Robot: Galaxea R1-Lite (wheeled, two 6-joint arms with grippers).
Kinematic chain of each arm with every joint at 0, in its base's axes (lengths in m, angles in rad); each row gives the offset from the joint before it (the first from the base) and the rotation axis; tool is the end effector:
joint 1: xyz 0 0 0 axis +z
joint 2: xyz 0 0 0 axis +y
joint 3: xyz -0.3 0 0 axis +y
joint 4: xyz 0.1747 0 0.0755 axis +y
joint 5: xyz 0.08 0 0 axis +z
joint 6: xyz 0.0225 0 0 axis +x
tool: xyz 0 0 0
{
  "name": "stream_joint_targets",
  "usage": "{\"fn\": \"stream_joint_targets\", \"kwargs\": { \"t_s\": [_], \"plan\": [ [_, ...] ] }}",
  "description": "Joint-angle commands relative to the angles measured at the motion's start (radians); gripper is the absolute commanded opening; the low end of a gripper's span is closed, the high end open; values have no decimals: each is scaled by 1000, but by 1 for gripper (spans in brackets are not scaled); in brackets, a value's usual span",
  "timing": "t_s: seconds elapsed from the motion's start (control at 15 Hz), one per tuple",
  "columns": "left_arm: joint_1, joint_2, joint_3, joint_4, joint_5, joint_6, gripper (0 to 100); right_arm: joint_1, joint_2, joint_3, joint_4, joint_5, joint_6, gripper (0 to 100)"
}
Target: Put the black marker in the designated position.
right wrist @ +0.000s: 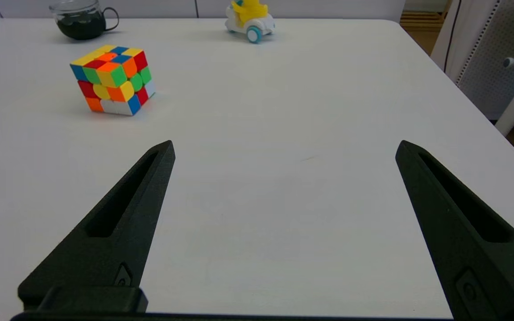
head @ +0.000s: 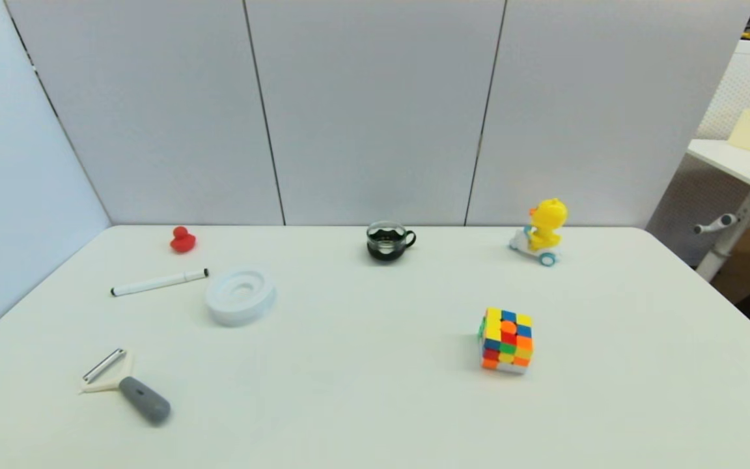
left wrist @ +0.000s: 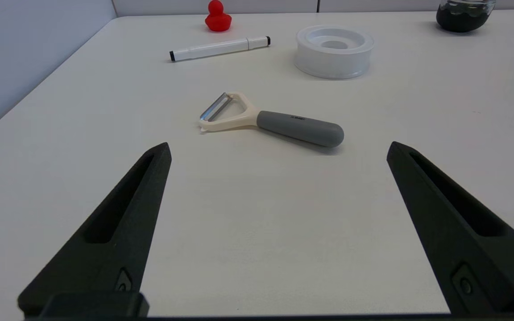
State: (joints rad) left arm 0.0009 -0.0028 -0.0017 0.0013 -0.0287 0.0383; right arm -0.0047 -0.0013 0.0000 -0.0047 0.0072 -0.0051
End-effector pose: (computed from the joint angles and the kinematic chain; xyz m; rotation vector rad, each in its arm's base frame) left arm -0.0231 -0.0007 0.0758 0.0383 -0.0037 -0.0277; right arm -0.0229 0.0003 0.0760 -0.0051 -0.0060 0.0025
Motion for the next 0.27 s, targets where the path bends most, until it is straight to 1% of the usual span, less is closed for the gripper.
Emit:
{"fn": "stream_joint_targets", "kwargs": {
  "t_s": [0.07,0.27],
  "plan": [
    [1,3,0,0,0,0,100,0,1,0,-1,0,8,100],
    [1,3,0,0,0,0,100,0,1,0,-1,0,8,100]
  ]
}}
